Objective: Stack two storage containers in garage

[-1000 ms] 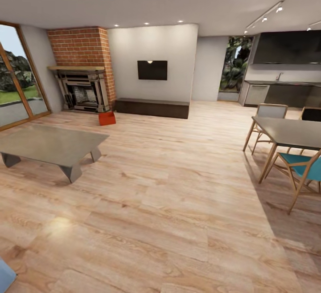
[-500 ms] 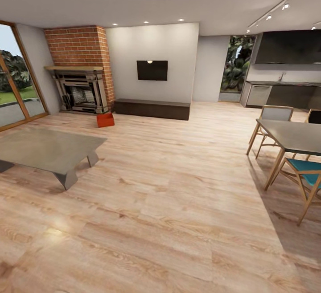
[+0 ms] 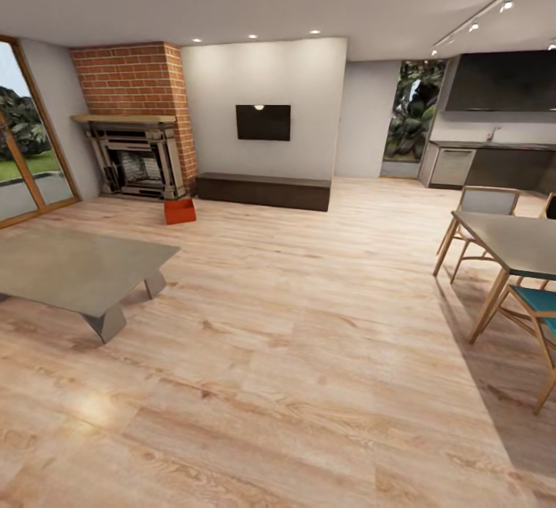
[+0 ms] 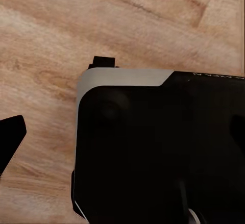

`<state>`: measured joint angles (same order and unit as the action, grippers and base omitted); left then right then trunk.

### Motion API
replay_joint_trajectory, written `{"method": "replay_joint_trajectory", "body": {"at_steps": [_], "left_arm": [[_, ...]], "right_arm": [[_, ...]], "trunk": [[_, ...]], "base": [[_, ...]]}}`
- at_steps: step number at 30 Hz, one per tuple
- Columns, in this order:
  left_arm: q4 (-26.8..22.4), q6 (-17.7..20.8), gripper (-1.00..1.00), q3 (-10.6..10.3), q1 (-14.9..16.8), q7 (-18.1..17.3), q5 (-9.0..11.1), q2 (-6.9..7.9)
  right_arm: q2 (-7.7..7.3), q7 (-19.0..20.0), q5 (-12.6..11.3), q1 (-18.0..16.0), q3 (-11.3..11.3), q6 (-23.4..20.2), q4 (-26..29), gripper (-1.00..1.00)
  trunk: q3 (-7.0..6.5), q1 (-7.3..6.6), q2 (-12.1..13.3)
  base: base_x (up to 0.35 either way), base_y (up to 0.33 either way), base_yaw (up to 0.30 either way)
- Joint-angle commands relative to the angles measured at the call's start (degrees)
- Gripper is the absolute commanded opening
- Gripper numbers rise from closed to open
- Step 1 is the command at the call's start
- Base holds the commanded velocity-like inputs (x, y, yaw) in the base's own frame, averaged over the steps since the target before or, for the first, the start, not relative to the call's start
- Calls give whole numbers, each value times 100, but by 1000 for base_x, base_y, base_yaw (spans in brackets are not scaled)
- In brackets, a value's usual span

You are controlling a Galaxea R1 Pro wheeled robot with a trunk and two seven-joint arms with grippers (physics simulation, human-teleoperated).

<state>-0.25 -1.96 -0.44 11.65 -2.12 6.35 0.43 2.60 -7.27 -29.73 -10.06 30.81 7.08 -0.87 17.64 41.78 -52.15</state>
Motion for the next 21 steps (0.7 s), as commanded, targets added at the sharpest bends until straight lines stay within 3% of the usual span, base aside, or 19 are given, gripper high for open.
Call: {"method": "replay_joint_trajectory", "body": {"at_steps": [1,21], "left_arm": [[7,-16,100,-9,4,-20,59,1],[7,-15,100,-9,4,-25,59,-7]], "right_arm": [[4,-11,-51,-5,48,22,-9,100],[4,-11,-51,-5,48,22,-9,100]], "trunk": [[7,4,-4],[7,4,-4]], "base": [[322,0,0],[322,0,0]]}}
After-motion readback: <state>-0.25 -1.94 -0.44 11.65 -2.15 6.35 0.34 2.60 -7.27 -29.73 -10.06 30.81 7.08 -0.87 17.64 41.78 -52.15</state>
